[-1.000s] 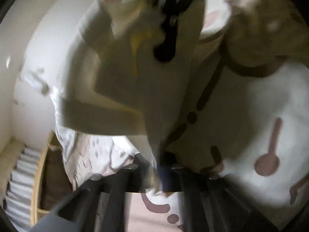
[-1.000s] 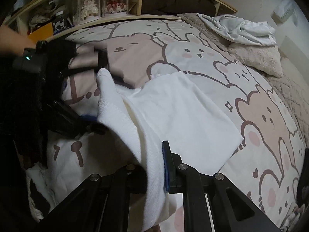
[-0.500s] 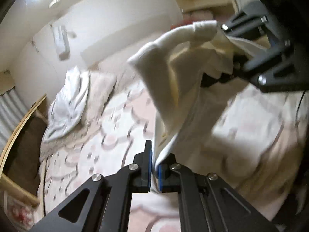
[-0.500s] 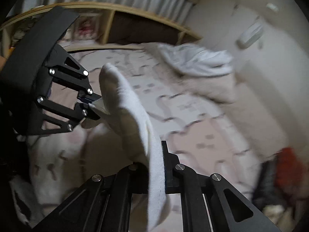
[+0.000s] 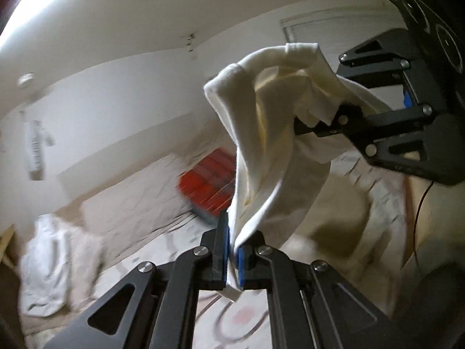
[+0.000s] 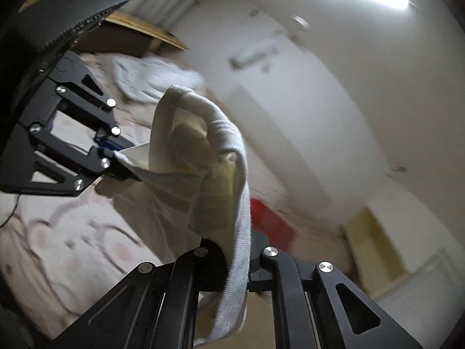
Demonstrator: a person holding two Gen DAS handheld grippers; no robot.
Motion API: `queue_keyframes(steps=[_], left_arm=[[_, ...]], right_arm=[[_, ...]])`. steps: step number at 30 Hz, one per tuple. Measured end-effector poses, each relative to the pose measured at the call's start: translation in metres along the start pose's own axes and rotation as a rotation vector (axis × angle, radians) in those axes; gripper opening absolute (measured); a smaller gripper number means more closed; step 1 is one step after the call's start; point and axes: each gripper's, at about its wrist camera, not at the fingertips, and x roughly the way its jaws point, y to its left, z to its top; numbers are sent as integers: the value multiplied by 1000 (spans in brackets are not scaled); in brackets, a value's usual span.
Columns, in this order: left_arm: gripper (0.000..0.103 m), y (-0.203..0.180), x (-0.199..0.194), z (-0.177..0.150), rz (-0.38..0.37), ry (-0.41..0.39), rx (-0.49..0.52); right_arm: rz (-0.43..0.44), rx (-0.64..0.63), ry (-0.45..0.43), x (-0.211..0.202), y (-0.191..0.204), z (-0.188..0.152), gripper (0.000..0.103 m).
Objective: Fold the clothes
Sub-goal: 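Lift the folded shirt with both tools and carry it toward the clothes stack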
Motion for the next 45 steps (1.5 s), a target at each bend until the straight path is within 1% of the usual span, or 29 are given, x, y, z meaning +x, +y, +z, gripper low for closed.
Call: queue_keyframes(steps=[3,7,10,15,17,19,20,24,25,27,29,31,35,38,39,41,44,45], left_arm=[[5,-16,38,30,-77,-13,-52],[5,-33,96,57,-124,-8,-99],[5,-51,112,58,-108,-43,-25],[5,-82,140,59,-80,-102,97],[5,-96,152,53,-72,-117,145],[5,-121,166,7,-97,-75,185],[5,-132,173,-15,-109,-53,201],[6,-176,186,-81,-175,47,229],[6,-178,185,-85,-184,55,220],[6,-182,184,-92,-201,72,203],[7,-187,183,-100,-218,88,186],[7,-190,183,-106,-234,103,170],[7,-194,188,-103,-254,122,157],[6,-190,192,-104,-264,142,118],[6,-187,194,-100,-271,151,96],[6,-176,197,-89,-293,166,37],[6,-155,196,-64,-315,151,-56],[6,-145,198,-49,-316,139,-85]], right_arm=[[-60,12,51,16,-35,-23,9],[-130,29,115,39,-79,-53,9],[-171,34,146,69,-102,-78,9],[-225,11,91,89,-132,-116,9],[-235,-62,73,91,-122,-144,9],[-192,-121,74,92,-96,-179,9],[-152,-156,93,95,-80,-200,9],[17,-330,246,117,-11,-282,8],[38,-358,266,120,1,-296,8],[51,-375,275,121,11,-314,8],[53,-374,273,122,13,-324,8],[57,-400,265,120,16,-330,8],[47,-415,276,123,17,-331,8],[39,-423,286,126,19,-331,8],[36,-426,289,127,19,-331,8],[12,-383,295,129,8,-321,8],[-43,-328,296,136,-21,-299,8],[-69,-311,292,141,-35,-290,8]])
